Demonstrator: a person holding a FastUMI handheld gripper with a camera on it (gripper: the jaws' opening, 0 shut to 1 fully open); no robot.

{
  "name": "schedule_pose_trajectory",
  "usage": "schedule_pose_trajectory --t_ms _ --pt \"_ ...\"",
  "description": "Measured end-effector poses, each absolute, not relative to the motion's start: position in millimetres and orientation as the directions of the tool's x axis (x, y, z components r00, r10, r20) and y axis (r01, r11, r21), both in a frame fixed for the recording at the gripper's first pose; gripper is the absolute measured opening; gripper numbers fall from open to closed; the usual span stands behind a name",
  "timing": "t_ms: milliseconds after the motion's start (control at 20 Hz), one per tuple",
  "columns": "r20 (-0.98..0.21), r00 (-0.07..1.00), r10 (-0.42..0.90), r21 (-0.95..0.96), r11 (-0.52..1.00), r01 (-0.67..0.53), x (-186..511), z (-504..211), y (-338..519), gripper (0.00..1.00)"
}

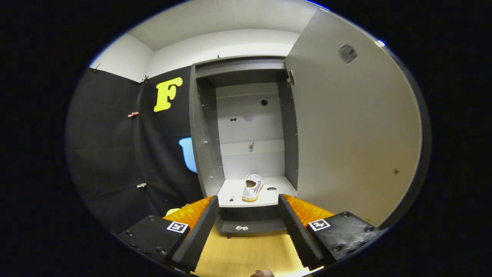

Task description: Open the shoe cabinet door, grab the shoes and put them into the shoe cabinet, then close the shoe cabinet door.

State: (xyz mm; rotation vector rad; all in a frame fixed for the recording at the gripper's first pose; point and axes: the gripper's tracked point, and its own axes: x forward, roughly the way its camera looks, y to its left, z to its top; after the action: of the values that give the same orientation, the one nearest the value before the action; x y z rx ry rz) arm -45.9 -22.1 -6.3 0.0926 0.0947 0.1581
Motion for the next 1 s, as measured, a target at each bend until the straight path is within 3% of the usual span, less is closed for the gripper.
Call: schedule_pose_trajectory --t_ms 400,1000 --pt "0.017 0.973 0.231 0.049 0.972 -0.232 -135.3 35.4 -137.2 0.96" --pt "-0.016 0.994 0.108 0.065 0.992 -0.107 -87.3 12.9 -268.1 0.97"
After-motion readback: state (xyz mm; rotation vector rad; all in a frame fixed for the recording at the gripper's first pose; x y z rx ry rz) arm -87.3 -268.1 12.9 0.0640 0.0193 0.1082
